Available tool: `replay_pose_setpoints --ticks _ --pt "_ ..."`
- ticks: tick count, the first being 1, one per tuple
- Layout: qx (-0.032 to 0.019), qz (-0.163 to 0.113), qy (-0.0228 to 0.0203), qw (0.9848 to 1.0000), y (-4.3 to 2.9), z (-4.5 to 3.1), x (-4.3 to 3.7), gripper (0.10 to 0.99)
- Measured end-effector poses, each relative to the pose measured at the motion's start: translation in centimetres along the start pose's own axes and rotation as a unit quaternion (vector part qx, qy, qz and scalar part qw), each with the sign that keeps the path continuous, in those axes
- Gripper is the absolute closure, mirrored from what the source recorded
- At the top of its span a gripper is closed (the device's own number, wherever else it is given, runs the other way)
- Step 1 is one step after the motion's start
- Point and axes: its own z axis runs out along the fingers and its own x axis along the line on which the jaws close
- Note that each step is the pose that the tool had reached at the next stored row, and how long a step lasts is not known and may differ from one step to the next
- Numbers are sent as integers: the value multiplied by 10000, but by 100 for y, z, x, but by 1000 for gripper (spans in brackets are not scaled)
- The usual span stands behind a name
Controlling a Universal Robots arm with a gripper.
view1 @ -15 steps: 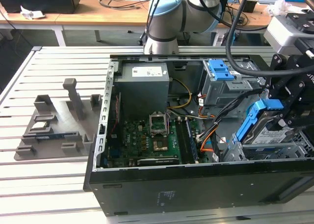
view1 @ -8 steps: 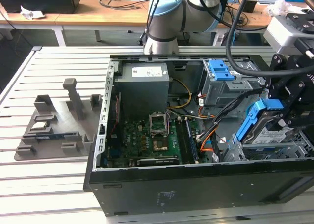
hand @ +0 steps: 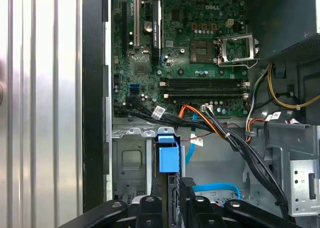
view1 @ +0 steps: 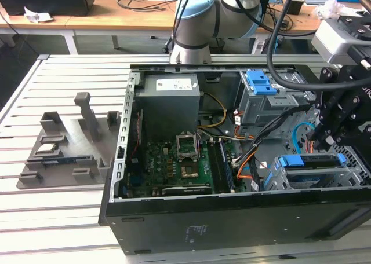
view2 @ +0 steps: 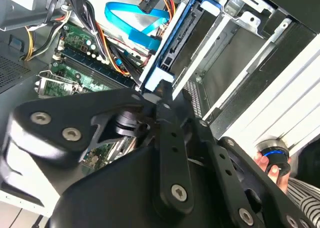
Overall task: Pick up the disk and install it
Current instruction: 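Insert the disk into the insertion slot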
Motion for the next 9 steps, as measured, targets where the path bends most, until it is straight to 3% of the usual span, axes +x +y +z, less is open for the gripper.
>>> replay_pose_setpoints --ticks 1,2,9 --pt "0 0 0 10000 0 1 0 906" --pt "0 0 0 10000 0 1 0 965" --pt "0 0 0 10000 0 3 0 980"
